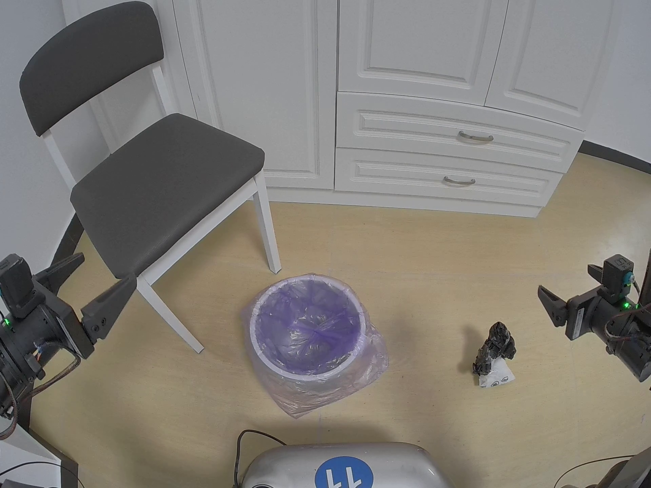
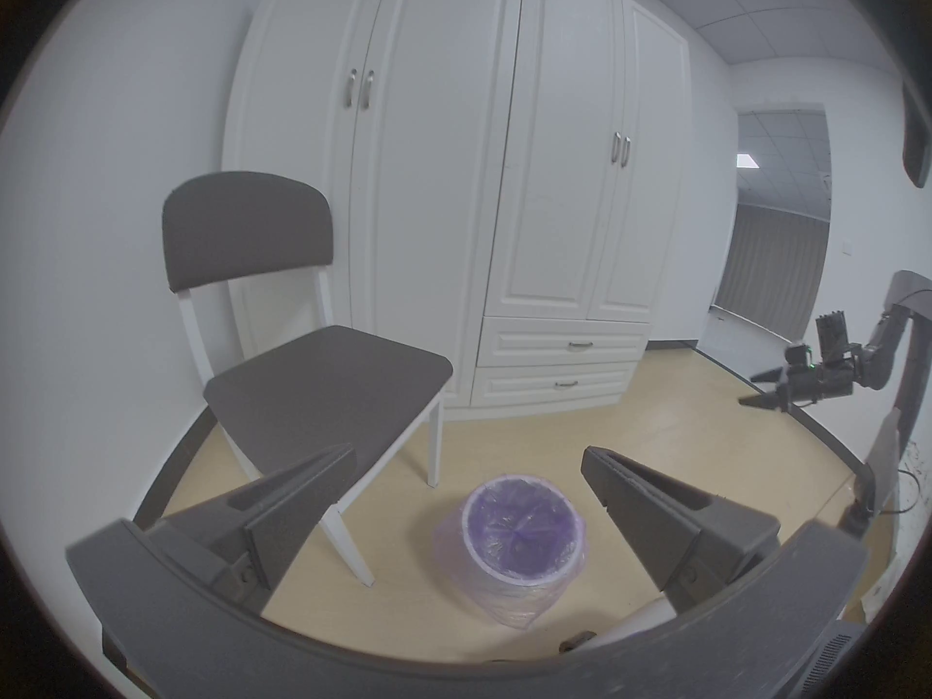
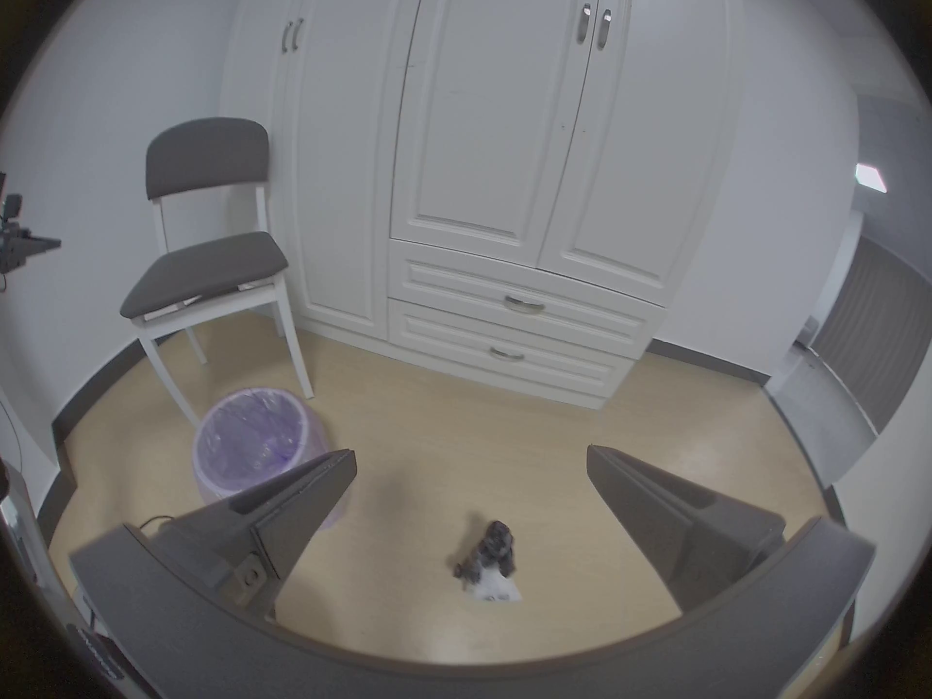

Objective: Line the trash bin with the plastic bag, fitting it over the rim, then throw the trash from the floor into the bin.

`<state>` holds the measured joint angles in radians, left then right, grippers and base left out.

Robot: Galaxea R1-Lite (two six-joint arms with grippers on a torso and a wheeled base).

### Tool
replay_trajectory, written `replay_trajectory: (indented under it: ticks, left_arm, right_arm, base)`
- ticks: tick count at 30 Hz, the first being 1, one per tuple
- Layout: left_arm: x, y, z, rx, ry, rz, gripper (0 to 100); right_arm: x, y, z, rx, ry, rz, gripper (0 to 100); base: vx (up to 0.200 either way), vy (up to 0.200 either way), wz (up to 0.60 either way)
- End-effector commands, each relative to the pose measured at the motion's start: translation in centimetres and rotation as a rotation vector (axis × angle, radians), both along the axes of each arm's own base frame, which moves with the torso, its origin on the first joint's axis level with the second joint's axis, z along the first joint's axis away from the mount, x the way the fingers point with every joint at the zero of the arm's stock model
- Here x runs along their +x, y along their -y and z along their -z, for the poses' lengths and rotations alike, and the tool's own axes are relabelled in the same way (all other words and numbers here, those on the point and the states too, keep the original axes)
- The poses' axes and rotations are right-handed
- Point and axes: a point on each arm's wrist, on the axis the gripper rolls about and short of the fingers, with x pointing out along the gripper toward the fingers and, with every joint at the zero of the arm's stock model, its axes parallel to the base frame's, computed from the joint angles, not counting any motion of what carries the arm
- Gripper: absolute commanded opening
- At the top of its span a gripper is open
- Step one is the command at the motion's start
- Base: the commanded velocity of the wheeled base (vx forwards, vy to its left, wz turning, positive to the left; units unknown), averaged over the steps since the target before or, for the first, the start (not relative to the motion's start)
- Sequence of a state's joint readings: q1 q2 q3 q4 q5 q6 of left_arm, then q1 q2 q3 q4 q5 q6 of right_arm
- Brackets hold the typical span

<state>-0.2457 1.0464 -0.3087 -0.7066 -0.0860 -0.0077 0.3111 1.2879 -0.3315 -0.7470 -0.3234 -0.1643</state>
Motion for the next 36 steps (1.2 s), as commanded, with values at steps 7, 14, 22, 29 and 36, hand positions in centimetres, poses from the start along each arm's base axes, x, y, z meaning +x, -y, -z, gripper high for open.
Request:
replay_trajectory:
  ticks: [7,14,22,29,36]
  left_arm:
    - [0.4,-1.0,-3.7,-0.025,0.081,-0.210,100]
    - [1.1,-1.7,-3.1,-0.009,0.052,-0.267,100]
    - [1.9,-1.6,-2.7,0.009,0.032,-0.273,100]
    - [2.4,-1.6,-2.8,0.025,0.027,-0.265,100]
    - [4.3,-1.3,-1.9,0.039,-0.011,-0.267,100]
  right_arm:
    - [6.7,1.3,-7.3,0.184,-0.362,0.238,100]
    - [10.9,1.6,-3.7,0.325,-0.539,0.260,100]
    - [16.8,2.2,3.0,0.350,-0.650,0.260,100]
    - [21.4,5.1,10.7,0.323,-0.714,0.325,100]
    - [24.9,7.7,16.0,0.339,-0.750,0.387,100]
  base:
    - [0.000,0.000,0.00]
    - [0.000,0.000,0.00]
    - [0.000,0.000,0.00]
    - [0.000,0.000,0.00]
    - [0.000,0.000,0.00]
